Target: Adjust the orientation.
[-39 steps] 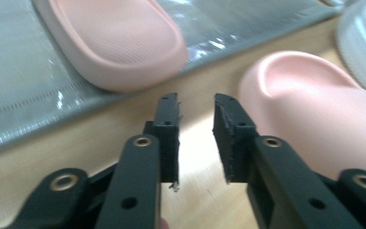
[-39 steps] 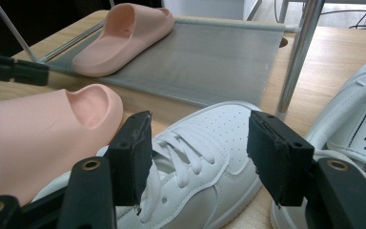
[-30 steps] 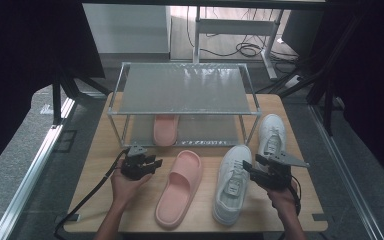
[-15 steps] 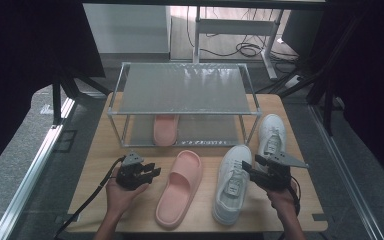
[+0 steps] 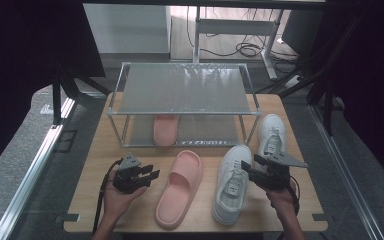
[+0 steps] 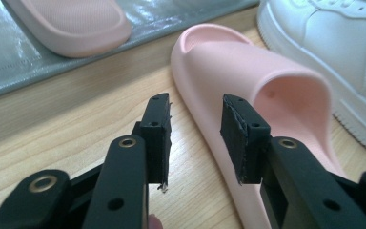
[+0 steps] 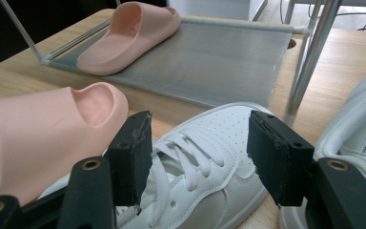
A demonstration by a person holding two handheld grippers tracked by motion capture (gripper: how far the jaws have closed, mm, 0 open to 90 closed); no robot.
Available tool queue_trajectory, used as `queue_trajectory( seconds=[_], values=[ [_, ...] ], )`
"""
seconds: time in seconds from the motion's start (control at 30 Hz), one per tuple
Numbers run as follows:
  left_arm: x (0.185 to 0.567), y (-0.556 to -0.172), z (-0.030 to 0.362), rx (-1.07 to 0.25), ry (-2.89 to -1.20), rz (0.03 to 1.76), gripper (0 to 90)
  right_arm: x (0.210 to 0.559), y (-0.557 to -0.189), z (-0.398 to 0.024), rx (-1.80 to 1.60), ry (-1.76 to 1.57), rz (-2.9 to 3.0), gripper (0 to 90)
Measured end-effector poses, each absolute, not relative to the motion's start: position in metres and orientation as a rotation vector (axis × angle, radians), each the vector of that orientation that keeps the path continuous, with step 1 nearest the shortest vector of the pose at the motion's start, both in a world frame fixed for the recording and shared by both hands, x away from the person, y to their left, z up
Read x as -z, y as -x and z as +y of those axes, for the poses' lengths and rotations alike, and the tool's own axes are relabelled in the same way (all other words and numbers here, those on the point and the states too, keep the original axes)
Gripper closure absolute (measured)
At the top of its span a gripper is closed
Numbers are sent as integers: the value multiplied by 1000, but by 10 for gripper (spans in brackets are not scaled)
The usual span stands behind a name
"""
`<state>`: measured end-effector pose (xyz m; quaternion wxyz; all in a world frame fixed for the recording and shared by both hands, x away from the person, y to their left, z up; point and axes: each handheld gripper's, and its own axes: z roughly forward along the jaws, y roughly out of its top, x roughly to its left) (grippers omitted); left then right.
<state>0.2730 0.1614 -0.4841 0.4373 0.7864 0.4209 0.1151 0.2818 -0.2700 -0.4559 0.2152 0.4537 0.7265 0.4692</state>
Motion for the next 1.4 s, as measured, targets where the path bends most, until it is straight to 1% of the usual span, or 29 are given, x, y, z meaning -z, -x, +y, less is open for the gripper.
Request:
queue_trajectory(
  seconds=[0.1, 0.13, 0.17, 0.2, 0.23, 0.27, 0.33, 0.4, 0.73, 0.8, 1.0, 1.4],
  values=[
    [485, -267, 159, -273, -1970, 1029, 668, 456, -281, -270, -1298, -1258, 2018, 417],
    [486, -266, 159, -263, -1972, 1025, 689, 456, -281, -270, -1295, -1258, 2019, 417],
    [487, -265, 158, -259, -1978, 1024, 753, 456, -280, -271, -1298, -1258, 2012, 417],
    [487, -264, 158, -254, -1980, 1024, 786, 455, -280, -272, -1299, -1259, 2010, 417],
    [487, -263, 157, -248, -1982, 1018, 786, 455, -280, -272, -1299, -1259, 2010, 417],
    [487, -263, 155, -231, -1991, 1007, 827, 454, -279, -273, -1300, -1261, 2001, 417],
    [486, -263, 154, -224, -1998, 999, 838, 454, -278, -273, -1301, -1262, 2000, 418],
    [483, -261, 151, -211, -2008, 977, 871, 454, -278, -274, -1296, -1263, 1999, 418],
    [486, -257, 136, -150, -2035, 927, 899, 454, -278, -276, -1295, -1264, 1995, 418],
    [491, -258, 128, -124, -2054, 912, 899, 454, -278, -275, -1294, -1263, 1995, 418],
    [505, -263, 116, -103, -2080, 921, 900, 455, -279, -273, -1288, -1260, 2005, 418],
    [511, -273, 122, -110, -2084, 959, 900, 455, -278, -274, -1284, -1259, 2003, 418]
  ],
)
